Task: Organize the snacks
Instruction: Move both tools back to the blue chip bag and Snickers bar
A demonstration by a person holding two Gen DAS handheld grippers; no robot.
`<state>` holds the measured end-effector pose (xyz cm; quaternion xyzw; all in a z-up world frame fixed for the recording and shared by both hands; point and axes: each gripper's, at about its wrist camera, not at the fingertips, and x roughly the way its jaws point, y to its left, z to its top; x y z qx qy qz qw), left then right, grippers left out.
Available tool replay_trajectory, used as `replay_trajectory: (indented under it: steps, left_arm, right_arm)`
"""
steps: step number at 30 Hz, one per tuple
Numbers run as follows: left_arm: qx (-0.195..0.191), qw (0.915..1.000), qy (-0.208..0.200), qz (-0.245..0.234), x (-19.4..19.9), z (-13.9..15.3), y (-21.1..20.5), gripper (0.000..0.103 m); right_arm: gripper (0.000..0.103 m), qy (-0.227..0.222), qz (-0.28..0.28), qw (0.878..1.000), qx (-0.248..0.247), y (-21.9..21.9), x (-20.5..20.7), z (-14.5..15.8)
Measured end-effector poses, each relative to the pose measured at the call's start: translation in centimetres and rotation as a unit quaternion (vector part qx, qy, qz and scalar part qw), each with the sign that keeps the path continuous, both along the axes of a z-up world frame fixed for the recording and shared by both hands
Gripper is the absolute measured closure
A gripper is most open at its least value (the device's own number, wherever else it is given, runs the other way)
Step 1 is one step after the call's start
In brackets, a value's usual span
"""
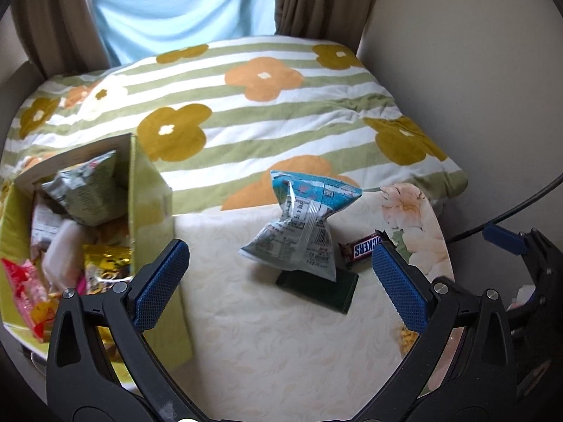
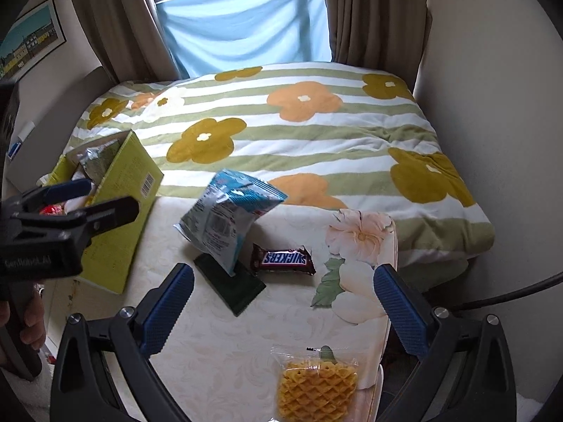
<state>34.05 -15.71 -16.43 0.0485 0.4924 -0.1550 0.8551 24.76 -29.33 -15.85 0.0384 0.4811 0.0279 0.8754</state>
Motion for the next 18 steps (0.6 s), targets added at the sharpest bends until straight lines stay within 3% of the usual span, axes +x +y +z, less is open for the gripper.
replay_trajectory:
  steps: [6,13,18]
  left_arm:
    - [0.006,0.9988,0.045,-0.015,3.4,-3.9,-2.0,0.0]
    - [0.029,0.9963,0.071,-0.038,5.6,-7.5,-3.7,0.0]
    - [0.04,0.9937,0.093,-0.048,6.7,-9.9,-4.2,0.001]
  right_arm:
    - [0.001,0.032,-0.017,0.999,0.006,-0.6,1.3,-4.2]
    - [0.001,0.068,-0.024,0.997,0.008,-0.1,2.2,-8.9]
    - [0.001,0.078,-0.032,0.996,0.015,0.5,2.8,-10.7]
